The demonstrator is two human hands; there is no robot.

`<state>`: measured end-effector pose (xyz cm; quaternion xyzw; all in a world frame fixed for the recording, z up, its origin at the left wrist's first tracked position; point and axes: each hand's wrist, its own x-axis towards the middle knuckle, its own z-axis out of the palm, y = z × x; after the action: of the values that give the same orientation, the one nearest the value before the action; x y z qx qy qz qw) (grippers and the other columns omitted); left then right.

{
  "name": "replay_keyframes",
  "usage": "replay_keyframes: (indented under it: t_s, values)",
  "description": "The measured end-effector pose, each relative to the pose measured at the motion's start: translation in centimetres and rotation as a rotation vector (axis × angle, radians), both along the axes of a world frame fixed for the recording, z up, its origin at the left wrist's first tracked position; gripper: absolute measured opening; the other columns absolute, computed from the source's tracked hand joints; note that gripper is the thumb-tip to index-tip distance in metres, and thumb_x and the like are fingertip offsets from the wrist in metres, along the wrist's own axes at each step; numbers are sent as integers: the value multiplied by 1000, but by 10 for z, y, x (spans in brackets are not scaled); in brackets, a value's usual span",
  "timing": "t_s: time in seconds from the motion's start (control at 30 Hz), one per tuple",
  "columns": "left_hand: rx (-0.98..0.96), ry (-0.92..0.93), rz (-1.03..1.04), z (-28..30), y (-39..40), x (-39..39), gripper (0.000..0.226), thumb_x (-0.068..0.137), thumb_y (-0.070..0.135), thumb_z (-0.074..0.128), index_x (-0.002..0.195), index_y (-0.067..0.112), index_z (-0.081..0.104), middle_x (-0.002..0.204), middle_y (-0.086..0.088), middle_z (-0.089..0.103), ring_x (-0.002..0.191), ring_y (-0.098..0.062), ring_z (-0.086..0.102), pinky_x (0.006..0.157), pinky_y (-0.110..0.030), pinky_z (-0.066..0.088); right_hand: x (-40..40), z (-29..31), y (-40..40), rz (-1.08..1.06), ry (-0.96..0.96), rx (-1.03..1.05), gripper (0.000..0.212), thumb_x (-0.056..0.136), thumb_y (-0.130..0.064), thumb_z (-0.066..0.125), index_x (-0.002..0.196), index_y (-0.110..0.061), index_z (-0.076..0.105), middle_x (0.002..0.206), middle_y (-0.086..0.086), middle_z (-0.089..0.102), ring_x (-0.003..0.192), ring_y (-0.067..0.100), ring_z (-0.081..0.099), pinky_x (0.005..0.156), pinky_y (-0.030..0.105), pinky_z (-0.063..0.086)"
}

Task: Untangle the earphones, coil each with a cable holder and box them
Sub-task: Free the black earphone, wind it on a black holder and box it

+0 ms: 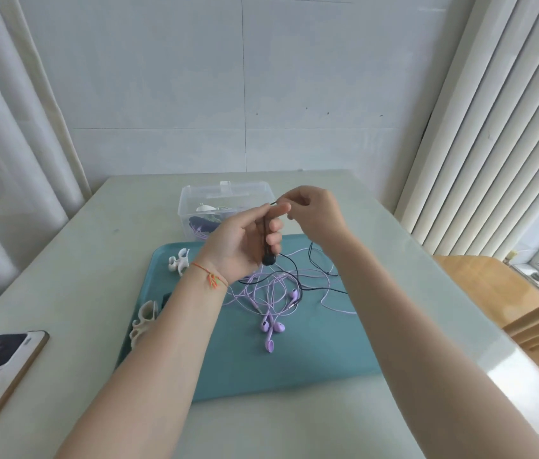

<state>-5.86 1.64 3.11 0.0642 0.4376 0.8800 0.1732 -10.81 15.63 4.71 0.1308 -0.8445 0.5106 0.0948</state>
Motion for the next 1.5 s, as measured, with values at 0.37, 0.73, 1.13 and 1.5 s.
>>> replay_keyframes:
  t_s: [0.37, 0.73, 1.13, 1.5]
  values:
    - [242, 78, 251, -6, -15, -18, 31, 102, 15, 38, 120, -1, 59, 113, -13, 69, 106, -25, 67, 95, -32, 52, 15, -9, -16, 169, -175, 166, 25, 88, -15, 53, 72, -5, 68, 50, 3, 50, 36, 8, 35, 42, 18, 30]
    - [166, 29, 454, -12, -22, -26, 38, 105, 25, 37, 123, -1, 57, 134, -15, 58, 124, -27, 56, 111, -35, 38, 31, -1, -13, 326, -234, 299, 34, 92, -27, 59, 68, -5, 67, 54, 1, 54, 44, 16, 34, 46, 21, 31]
    - [11, 133, 472, -10, -21, -25, 34, 105, 36, 31, 115, 20, 59, 114, -2, 69, 116, -20, 62, 89, -28, 45, 28, -3, -18, 317, -192, 351, 25, 90, -29, 64, 75, -10, 73, 54, -3, 57, 34, 7, 30, 37, 14, 28]
    - [-491, 220, 482, -21, -13, -24, 33, 105, 24, 38, 97, 9, 67, 69, -7, 67, 62, -23, 56, 66, -31, 46, 28, 9, -7, 207, -46, 366, 17, 85, -27, 64, 81, -11, 69, 58, -6, 45, 52, 10, 37, 46, 18, 28]
